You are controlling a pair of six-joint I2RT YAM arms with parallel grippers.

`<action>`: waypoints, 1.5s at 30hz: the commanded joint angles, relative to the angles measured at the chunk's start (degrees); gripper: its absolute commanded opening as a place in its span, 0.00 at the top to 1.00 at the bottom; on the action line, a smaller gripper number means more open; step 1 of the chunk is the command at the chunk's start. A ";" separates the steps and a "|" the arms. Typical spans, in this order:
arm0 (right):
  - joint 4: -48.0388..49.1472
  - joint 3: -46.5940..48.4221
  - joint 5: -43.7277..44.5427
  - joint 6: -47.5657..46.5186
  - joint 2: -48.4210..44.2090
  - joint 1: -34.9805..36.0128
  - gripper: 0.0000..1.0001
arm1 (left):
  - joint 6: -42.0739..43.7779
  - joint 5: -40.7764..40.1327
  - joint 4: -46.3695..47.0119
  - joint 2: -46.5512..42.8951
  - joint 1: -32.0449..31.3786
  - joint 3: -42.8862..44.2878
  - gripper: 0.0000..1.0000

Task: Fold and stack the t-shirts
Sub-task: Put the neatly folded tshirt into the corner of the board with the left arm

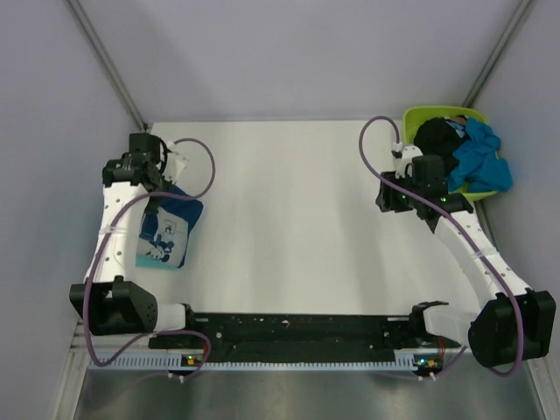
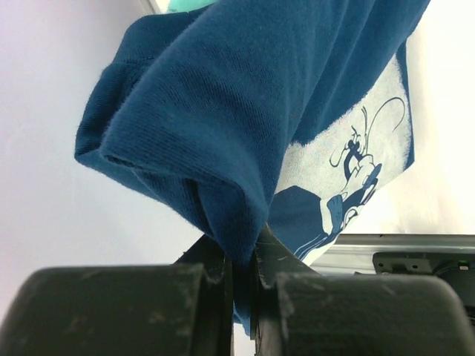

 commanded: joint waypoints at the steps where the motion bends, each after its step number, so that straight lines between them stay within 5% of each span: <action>1: 1.11 0.87 0.41 -1.10 -1.04 -0.31 0.48 | 2.23 -2.66 0.68 -1.03 2.68 1.46 1.00; 15: 1.02 0.78 0.06 -1.36 -1.13 -0.49 0.48 | 4.96 -4.24 18.51 14.25 16.13 -1.27 1.00; 17: 1.11 0.87 0.06 -1.36 -1.39 -0.40 0.48 | 4.61 -4.59 20.62 15.93 17.45 -1.71 0.86; 19: 1.02 0.78 -0.11 -1.36 -1.48 -0.31 0.48 | 4.61 -5.73 23.43 17.16 18.59 -2.58 0.59; 20: 1.02 0.69 -0.29 -1.45 -1.57 -0.49 0.48 | 4.70 -6.78 24.92 17.69 18.94 -3.02 0.28; 21: 1.02 0.61 -0.29 -1.45 -1.57 -0.49 0.48 | 4.87 -7.66 26.16 17.95 19.03 -3.46 0.17; 24: 1.11 0.60 -0.64 -1.45 -1.74 -0.40 0.48 | 4.35 -9.69 27.66 17.61 18.77 -3.82 0.12; 29: 1.02 0.34 -0.55 -1.45 -2.54 -0.31 0.47 | 3.91 -11.46 29.86 14.54 17.11 -7.24 0.09; 34: 1.29 0.08 -1.61 -1.19 -2.18 -0.40 0.44 | 2.85 3.46 24.94 6.20 11.49 -11.80 0.08; 35: 1.46 -0.10 -1.87 -1.27 -2.18 -0.40 0.44 | 2.85 8.36 24.85 4.00 9.82 -13.12 0.12; 37: 1.81 -0.27 -2.13 -1.01 -2.36 -0.40 0.43 | 1.36 14.80 25.81 1.27 6.66 -15.14 0.34; 39: 1.82 -0.19 -2.57 -0.92 -2.27 -0.40 0.43 | -0.57 18.60 28.79 0.99 3.93 -17.60 0.39; 42: 1.90 -0.36 -2.84 -0.92 -2.80 -0.40 0.42 | -2.85 11.88 31.62 5.90 0.24 -18.15 0.42; 45: 1.82 -0.80 -2.22 -1.01 -3.59 -0.40 0.42 | -6.28 5.18 30.30 13.37 -0.65 -14.03 0.58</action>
